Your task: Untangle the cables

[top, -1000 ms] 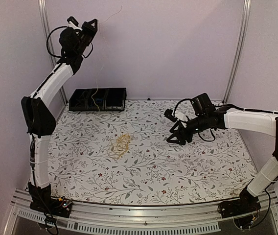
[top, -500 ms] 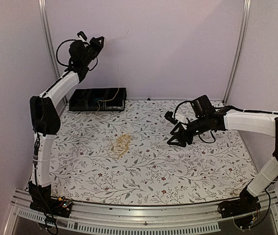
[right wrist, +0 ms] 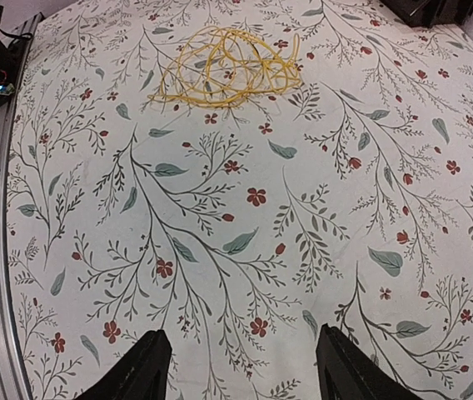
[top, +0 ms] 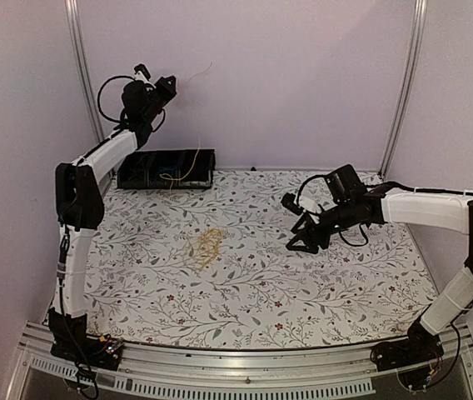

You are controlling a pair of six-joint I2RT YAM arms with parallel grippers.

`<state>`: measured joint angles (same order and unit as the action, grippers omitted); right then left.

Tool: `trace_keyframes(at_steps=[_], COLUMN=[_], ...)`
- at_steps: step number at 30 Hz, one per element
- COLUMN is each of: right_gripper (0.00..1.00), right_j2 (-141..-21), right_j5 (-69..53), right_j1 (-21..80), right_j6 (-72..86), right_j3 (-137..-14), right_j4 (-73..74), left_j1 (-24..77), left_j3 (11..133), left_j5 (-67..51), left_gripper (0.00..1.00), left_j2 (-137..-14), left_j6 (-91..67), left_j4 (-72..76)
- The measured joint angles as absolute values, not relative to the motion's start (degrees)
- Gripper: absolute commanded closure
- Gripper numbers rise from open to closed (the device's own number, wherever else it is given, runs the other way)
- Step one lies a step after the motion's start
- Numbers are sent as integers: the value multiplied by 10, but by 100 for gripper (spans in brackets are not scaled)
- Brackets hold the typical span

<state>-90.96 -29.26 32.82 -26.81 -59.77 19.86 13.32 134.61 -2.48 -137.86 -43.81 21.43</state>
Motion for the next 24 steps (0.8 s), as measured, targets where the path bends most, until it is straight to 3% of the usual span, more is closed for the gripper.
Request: trace_keyframes(at_steps=[11, 24], right_gripper=[35, 35], right_j2=[-900, -901], right_j5=[-293, -292], right_j1=[328, 328], right_j6=[-267, -278], right_j3=[-580, -581], right_j4=[234, 244], left_j1=[140, 181], left_j3=[1352, 1346], left_j5=[75, 161], left_gripper=[100, 100], left_j2=[-1521, -1529], left_j6=[-336, -185], left_j4=[221, 160])
